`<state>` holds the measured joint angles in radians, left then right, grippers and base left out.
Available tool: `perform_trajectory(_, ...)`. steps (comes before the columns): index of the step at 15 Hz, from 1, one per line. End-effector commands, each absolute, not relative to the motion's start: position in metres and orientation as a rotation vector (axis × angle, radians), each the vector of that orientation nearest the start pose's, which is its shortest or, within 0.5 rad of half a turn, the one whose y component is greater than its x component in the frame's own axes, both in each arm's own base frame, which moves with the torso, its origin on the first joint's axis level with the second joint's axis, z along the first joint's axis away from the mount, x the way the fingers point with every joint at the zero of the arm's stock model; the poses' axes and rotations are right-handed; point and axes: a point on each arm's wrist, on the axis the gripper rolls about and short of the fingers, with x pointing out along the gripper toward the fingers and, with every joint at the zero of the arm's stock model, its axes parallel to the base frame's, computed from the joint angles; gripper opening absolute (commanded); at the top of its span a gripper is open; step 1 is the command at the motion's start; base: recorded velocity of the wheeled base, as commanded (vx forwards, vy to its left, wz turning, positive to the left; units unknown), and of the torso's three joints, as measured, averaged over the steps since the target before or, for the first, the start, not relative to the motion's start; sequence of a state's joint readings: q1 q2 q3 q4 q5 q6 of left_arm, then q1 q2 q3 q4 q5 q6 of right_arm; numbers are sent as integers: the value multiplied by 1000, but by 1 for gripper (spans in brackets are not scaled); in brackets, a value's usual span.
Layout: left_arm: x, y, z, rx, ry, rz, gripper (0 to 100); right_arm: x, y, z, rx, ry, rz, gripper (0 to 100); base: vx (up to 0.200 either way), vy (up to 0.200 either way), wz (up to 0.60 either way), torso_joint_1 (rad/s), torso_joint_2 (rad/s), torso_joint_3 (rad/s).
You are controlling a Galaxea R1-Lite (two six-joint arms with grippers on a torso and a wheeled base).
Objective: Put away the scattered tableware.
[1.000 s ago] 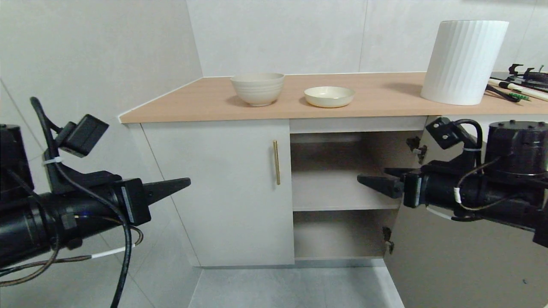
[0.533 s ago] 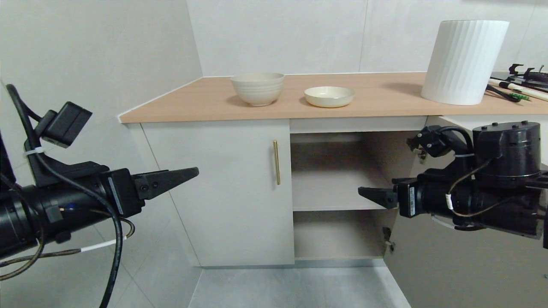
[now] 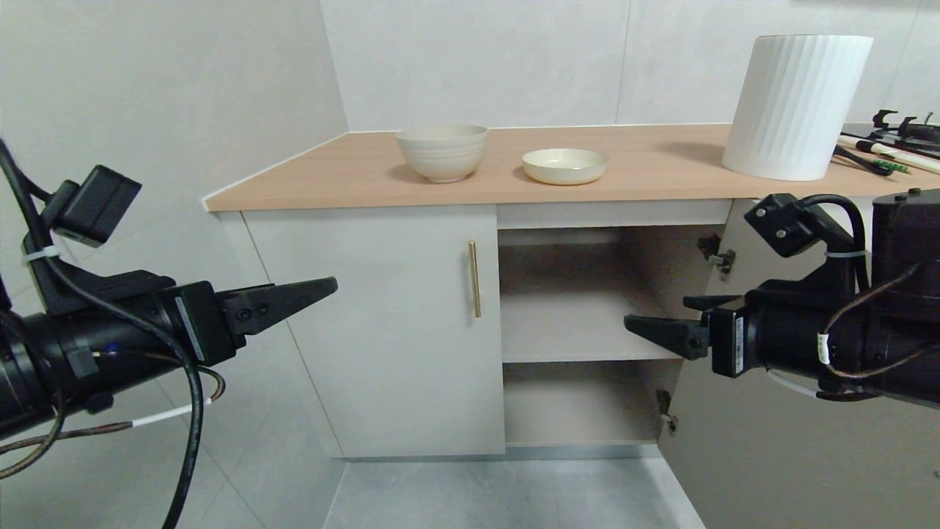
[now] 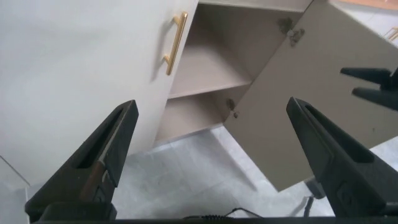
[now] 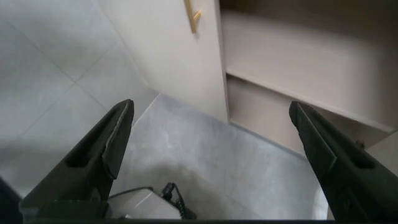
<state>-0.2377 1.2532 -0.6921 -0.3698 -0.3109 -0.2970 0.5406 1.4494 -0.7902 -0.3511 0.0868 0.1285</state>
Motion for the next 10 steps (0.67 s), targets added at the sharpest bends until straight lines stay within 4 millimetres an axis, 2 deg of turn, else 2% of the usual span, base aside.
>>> perform_trajectory(1, 184, -52, 240, -296, 257, -517, 100, 205, 127, 225, 57, 326, 611, 100, 200, 0, 0, 7, 2, 7)
perform_trajectory(9, 186, -49, 241, -299, 254, -502, 100, 203, 130, 223, 51, 341, 625, 100, 200, 0, 0, 4, 2, 4)
perform_trajectory(10, 186, -49, 241, -299, 254, -502, 100, 203, 130, 223, 51, 343, 624, 100, 0, 0, 0, 0, 0, 0)
